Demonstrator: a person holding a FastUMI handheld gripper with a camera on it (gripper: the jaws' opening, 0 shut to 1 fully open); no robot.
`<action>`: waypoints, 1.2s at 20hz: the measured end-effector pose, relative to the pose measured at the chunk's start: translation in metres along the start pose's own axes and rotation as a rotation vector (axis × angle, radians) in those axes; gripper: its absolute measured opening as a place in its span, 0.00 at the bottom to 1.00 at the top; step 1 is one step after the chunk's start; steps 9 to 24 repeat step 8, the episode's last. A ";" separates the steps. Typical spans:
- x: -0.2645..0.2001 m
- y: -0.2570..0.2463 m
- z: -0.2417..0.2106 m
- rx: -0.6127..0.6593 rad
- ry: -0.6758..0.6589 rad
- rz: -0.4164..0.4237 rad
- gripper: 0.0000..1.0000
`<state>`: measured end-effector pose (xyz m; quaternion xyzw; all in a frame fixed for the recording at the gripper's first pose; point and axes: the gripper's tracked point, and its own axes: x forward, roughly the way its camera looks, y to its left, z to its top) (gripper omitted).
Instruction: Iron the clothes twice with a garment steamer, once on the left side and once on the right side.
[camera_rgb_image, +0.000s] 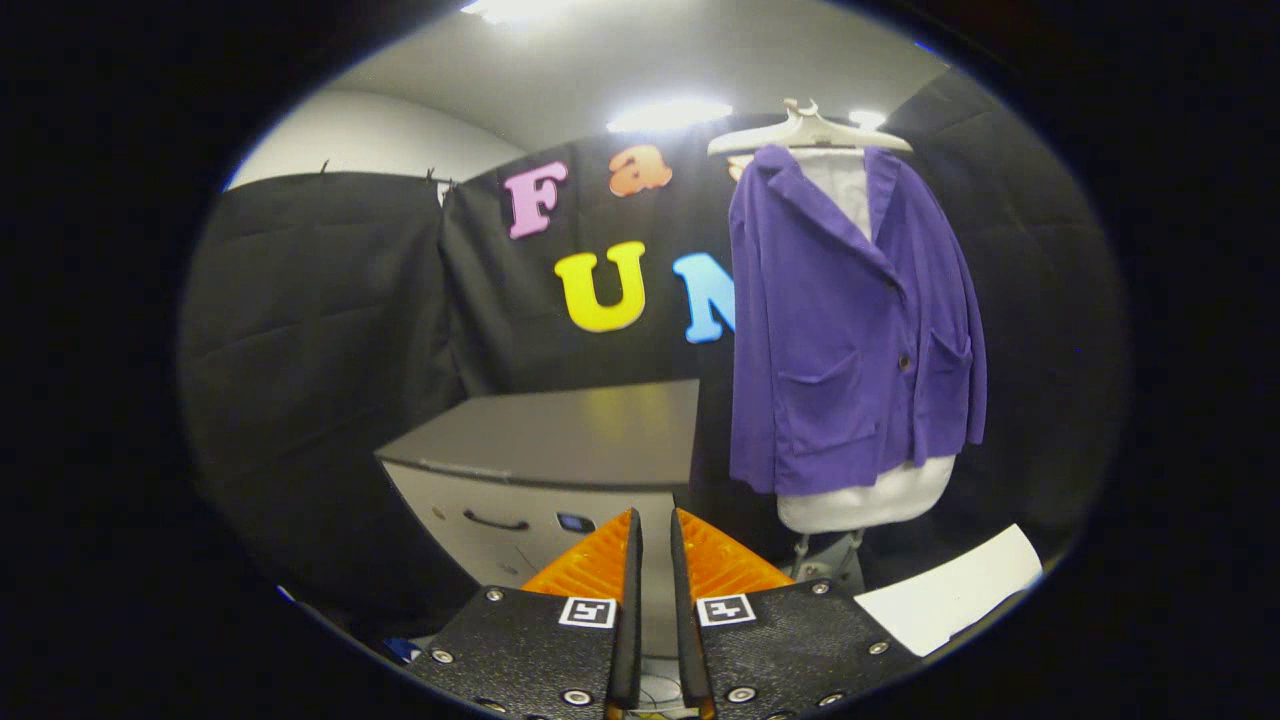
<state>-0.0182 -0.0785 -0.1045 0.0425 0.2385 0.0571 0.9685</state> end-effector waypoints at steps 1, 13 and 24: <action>0.004 0.001 -0.027 0.003 0.058 0.015 0.15; 0.010 -0.052 -0.090 0.052 0.093 -0.012 0.69; 0.010 -0.052 -0.090 0.052 0.093 -0.012 0.69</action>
